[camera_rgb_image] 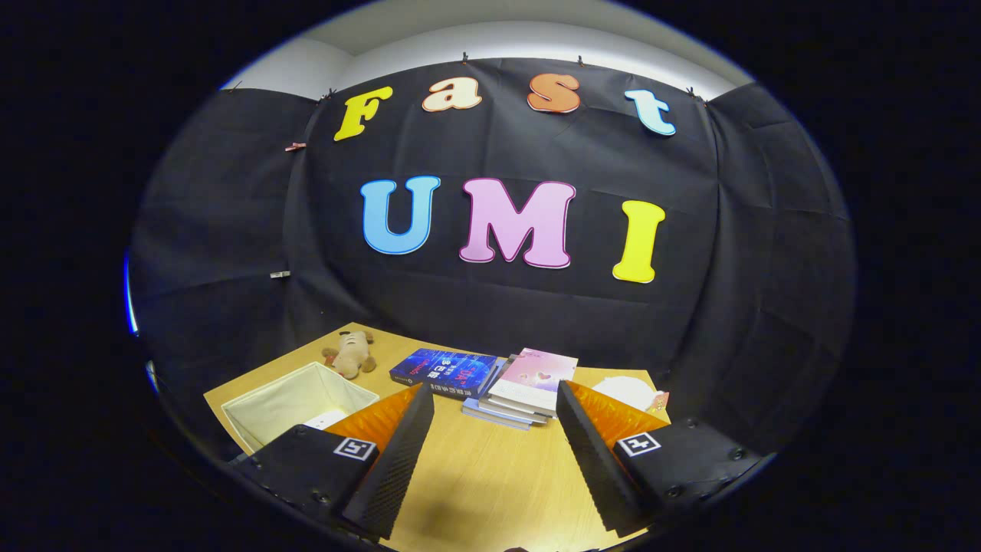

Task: Open the storage box then place both shoes into the box .Put the left shoe in first, then the right shoe, with the right side of both shoes facing outward in a uniform manner.

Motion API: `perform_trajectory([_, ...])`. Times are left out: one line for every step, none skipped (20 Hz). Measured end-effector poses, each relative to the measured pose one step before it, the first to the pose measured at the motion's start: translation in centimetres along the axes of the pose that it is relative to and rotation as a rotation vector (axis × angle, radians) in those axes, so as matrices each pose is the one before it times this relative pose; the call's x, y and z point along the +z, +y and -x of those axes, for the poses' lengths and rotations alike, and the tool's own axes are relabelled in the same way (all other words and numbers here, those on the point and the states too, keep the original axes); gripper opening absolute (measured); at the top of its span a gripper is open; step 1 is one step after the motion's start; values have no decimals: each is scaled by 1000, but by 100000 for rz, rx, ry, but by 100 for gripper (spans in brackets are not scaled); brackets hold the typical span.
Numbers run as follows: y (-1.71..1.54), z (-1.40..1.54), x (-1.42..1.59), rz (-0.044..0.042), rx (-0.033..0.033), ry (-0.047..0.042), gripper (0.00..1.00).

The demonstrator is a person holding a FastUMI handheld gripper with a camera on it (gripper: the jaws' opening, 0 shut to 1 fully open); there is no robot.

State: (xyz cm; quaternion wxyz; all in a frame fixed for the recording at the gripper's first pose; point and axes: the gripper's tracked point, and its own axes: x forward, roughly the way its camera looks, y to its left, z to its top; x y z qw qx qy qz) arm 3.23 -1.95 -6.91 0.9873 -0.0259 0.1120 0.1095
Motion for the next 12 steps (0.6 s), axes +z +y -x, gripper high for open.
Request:
perform_trajectory([-502, -103, -312, -159, -455, 719, 98])
perform_trajectory([-265, -107, -95, -773, -20, 583, 98])
perform_trajectory([-123, -171, 86, -1131, 4, 192, 98])
perform_trajectory([-195, -57, 176, -1220, -211, -242, 98])
perform_trajectory([-276, -238, 202, -1179, -198, -166, 98])
perform_trajectory([37, -217, 138, -1107, 62, 98, 98])
perform_trajectory([8, -114, -5, -794, -224, 124, 98])
perform_trajectory([-26, -163, 150, -312, -516, 40, 98])
perform_trajectory([-5, -146, -36, -96, -709, 87, 98])
perform_trajectory([132, -108, -28, 77, -241, 376, 98])
perform_trajectory([186, -101, -44, -59, 69, 768, 98])
perform_trajectory([102, 27, 56, 84, 24, 145, 98])
